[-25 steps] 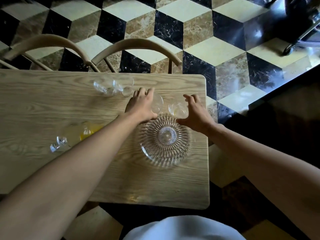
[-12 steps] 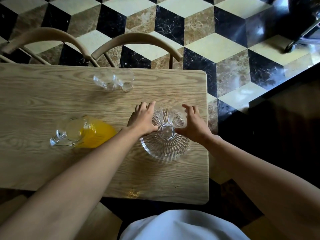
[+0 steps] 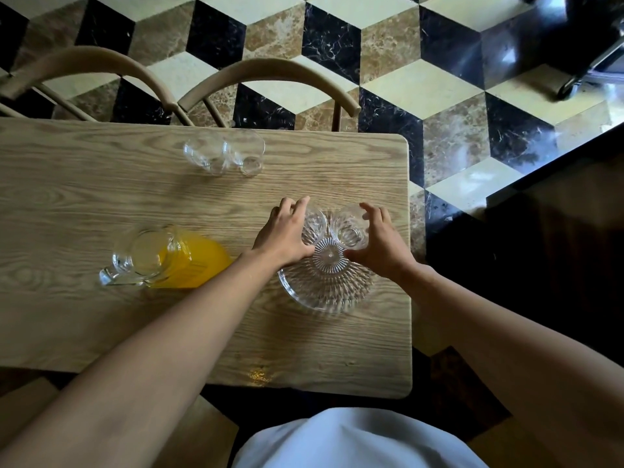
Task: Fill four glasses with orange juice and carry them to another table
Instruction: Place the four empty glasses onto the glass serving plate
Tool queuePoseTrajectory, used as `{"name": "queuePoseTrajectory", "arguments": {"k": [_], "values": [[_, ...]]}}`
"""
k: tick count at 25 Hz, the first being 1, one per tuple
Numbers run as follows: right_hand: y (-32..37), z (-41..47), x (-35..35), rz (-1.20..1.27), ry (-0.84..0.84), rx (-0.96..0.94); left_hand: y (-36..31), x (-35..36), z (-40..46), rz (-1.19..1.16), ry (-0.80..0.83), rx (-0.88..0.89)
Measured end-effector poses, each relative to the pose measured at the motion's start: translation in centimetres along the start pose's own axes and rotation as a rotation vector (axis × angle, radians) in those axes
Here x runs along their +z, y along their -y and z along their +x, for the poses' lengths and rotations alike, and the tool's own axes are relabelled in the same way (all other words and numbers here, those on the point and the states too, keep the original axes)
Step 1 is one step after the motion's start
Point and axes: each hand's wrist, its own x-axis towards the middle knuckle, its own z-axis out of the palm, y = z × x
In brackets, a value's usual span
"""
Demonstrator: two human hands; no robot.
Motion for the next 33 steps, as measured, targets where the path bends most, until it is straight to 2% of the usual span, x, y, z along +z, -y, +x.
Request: {"name": "queuePoseTrajectory", "arguments": {"k": [4,13,25,29,33], "values": [[-0.1,-0.1,0.2,0.006,0.001,-0.008,-0.4,0.0,-0.2,-0.101,-0.003,-0.003],[-0.2,0.1,0.3,0.005,0.003,-0.004,-0.6,0.1,-0.2,-0.122,0.008,0.008],[-0.1,-0.1,-0.1,-0.014,0.053,0.007,-0.4,-0.6,-0.5,-0.05,0.087,0.021],[0.5,0.1,-1.4,-0.017,0.046,-0.013,-1.0,-1.8,-0.7,-0.096,0.105,0.021],[1.8,1.0,-3.1,-0.046,0.006,-0.056,-2.1,-4.8,-0.8,-0.103,0.056,0.02]]}}
